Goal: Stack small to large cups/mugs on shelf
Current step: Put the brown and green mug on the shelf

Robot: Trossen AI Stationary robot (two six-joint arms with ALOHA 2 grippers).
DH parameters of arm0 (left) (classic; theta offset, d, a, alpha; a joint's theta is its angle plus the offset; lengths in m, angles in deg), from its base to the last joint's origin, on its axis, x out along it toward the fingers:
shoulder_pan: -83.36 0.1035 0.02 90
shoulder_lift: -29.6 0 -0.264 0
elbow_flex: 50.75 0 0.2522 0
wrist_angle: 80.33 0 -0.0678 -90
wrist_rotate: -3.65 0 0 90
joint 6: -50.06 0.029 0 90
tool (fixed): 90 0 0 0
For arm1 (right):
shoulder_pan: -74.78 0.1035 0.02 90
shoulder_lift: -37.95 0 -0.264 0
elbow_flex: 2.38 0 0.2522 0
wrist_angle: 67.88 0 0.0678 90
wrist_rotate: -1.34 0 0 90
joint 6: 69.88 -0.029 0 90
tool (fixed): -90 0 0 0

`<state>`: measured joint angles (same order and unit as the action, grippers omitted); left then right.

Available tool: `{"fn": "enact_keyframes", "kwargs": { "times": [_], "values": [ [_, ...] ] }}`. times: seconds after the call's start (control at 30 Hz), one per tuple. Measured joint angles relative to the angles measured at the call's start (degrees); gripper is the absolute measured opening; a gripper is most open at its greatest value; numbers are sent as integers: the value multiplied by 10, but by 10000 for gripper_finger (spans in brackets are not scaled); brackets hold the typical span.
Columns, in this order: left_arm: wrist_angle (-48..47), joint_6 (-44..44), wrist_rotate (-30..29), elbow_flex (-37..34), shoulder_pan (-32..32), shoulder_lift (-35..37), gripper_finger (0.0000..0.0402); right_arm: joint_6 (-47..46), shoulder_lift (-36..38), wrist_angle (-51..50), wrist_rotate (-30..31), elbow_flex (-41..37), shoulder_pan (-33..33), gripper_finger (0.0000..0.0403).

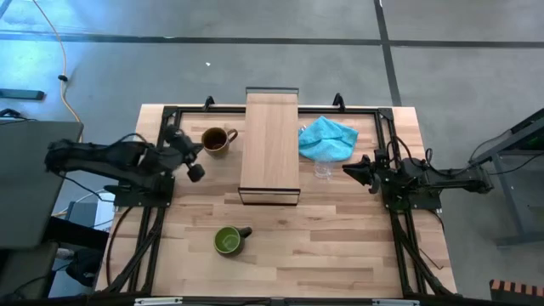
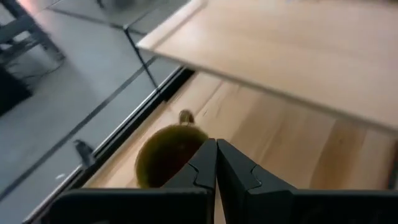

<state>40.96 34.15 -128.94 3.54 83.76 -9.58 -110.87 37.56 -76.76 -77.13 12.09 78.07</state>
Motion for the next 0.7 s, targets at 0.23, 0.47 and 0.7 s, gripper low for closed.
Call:
{"fn": "enact_keyframes", "kwargs": {
  "times": [0.23, 0.47, 0.7],
  "values": [
    [-109, -146, 12, 69, 24, -98, 1, -1, 0, -4, 0, 0, 0, 106],
    [-153, -259, 124, 121, 110, -118, 1, -8, 0, -4, 0, 0, 0, 106],
    [-117, -267, 133, 161, 174, -117, 1, -16, 0, -4, -1, 0, 0, 106]
  ]
}}
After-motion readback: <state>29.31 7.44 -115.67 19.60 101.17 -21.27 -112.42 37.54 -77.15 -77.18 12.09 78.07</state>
